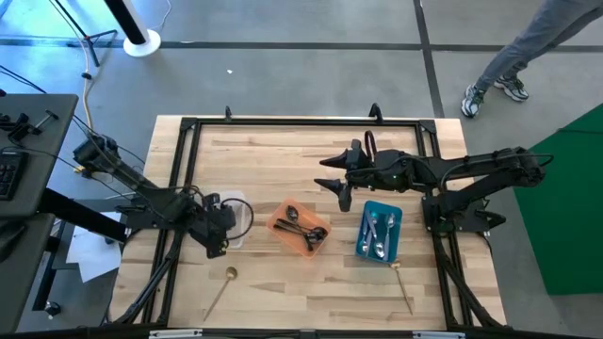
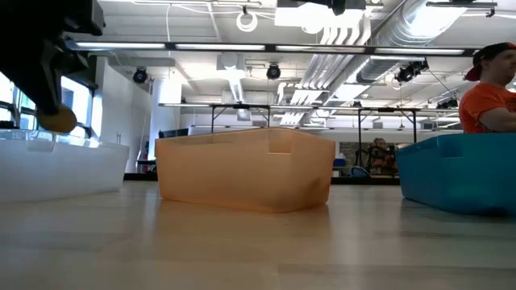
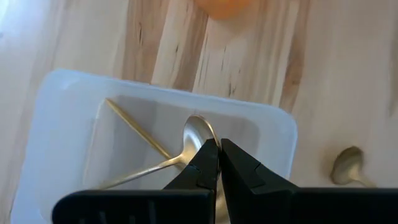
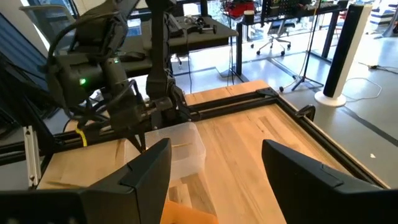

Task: Sort silverware by color (type)
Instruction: Put the top gold spoon into the transparent bin

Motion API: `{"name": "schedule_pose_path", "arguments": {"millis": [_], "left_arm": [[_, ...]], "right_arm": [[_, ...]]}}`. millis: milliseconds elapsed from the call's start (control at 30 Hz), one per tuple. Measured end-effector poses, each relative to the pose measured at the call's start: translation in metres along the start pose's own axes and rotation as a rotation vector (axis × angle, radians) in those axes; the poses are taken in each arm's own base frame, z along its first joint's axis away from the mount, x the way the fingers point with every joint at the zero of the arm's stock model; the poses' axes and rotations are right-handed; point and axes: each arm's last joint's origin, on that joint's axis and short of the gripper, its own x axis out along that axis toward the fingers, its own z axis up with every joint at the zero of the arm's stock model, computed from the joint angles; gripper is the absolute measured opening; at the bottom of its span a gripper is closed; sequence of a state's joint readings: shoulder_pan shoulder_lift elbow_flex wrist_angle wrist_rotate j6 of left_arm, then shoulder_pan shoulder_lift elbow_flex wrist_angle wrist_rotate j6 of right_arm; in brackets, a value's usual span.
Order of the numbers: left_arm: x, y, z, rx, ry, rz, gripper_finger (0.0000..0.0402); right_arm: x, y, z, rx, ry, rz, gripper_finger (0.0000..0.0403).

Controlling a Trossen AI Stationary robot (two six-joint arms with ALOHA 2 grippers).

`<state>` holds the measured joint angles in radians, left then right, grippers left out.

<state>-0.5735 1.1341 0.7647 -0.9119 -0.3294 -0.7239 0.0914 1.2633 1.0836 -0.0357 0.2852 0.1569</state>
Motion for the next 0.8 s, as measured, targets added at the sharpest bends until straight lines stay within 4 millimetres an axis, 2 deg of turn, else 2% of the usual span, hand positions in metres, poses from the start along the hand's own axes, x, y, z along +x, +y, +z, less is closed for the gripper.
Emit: {"name": "schedule_pose_path", "arguments": {"millis": [233,400,800], "left_arm": [[0.021,-0.011,-0.001,0.025,0.107,0.036,0.0000],[0.033,-0.019,0.002,0.026,0.115,0.028,0.0000],[0.053,-0.027,0.002,0.042,0.157,0.063,0.0000]], "right_arm": [[0.000,-0.001,-0.004,0.014,0.041,-0.007,0.0236],[0.000,-0.001,-0.004,0.012,0.044,-0.007,0.0236],[0.000,-0.001,-0.006,0.002,0.056,-0.009,0.0236]]}}
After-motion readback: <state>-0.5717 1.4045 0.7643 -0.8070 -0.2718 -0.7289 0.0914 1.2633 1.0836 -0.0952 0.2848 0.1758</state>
